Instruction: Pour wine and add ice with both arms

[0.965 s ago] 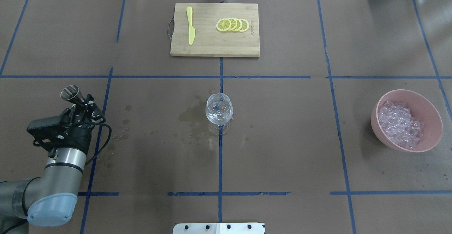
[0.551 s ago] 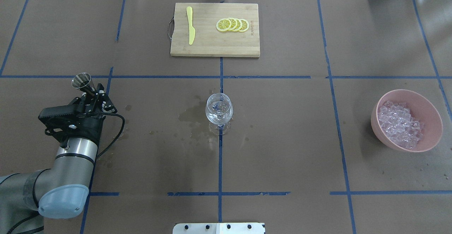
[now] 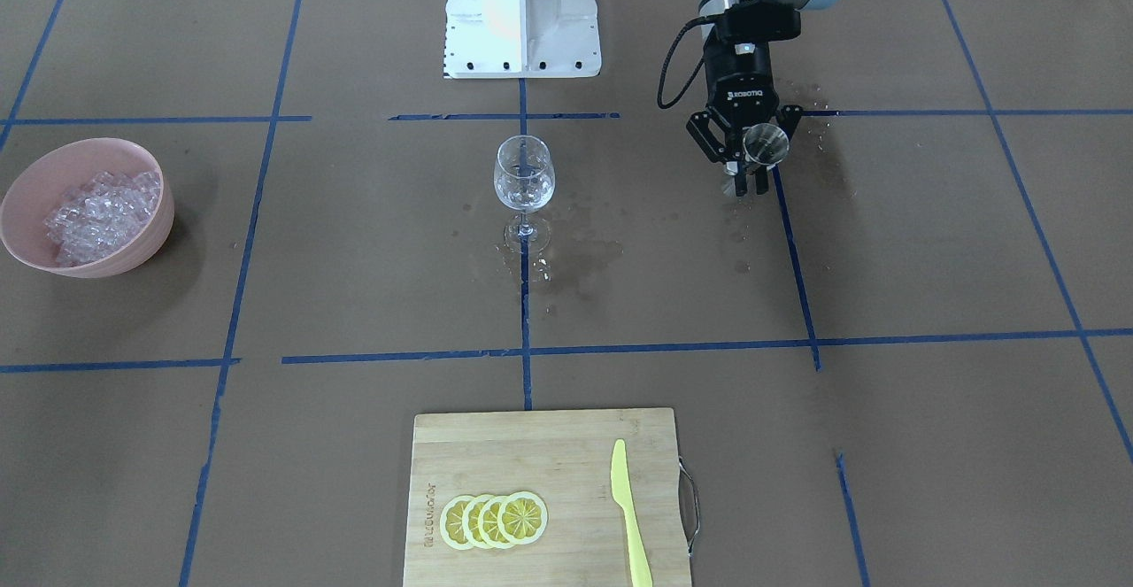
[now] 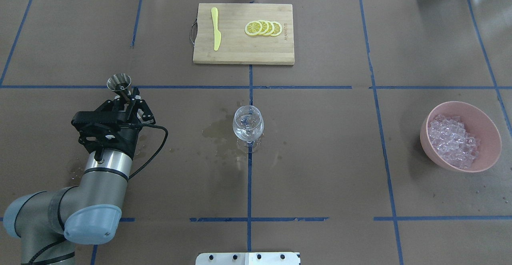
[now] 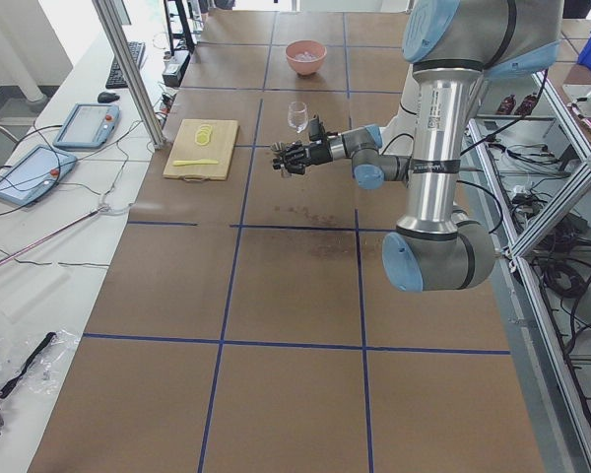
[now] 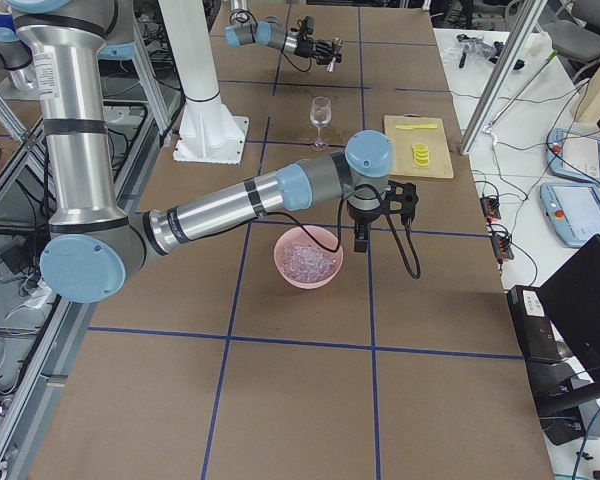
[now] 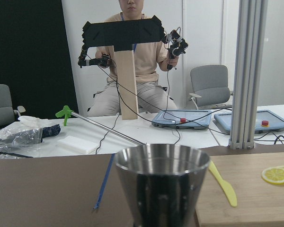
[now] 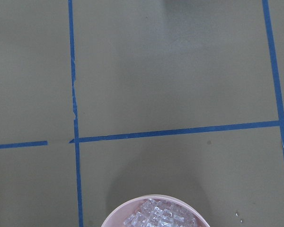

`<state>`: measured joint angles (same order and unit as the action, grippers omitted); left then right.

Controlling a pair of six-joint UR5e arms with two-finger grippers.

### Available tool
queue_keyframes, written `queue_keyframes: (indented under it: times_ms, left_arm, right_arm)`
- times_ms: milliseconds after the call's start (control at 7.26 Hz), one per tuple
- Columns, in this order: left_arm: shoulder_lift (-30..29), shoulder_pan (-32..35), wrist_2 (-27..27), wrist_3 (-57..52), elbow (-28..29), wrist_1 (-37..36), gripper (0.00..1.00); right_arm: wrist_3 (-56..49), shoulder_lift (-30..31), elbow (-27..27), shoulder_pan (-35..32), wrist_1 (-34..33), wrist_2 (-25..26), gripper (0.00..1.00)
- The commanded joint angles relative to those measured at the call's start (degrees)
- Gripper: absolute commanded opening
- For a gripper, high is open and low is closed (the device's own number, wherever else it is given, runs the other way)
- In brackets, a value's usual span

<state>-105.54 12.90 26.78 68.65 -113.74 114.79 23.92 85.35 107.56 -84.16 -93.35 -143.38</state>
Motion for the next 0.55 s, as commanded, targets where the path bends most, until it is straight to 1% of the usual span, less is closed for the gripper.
queue_keyframes:
  times_ms: [0,138,276,413]
  left_arm:
    - [-5.19,-0.6,0.2,-9.2,0.19,0.17,0.0]
    - [-5.81,-0.69,0.29,-12.55,0.28,0.17,0.0]
    - [-7.82,-0.86,0.29,-15.62,2.54,0.26,0.0]
    - [-10.01,-1.21,0.29,-15.83,5.35,0.26,0.0]
  right_arm:
    - [-0.01,-0.01,0.71,1.54,0.01,1.08,1.0]
    - [1.21,-0.01,1.24,2.5,0.1,2.04,1.0]
    - [3.31,0.08,2.72,4.16,0.1,3.97,1.0]
    - [5.68,0.17,3.87,5.48,0.1,4.16,1.0]
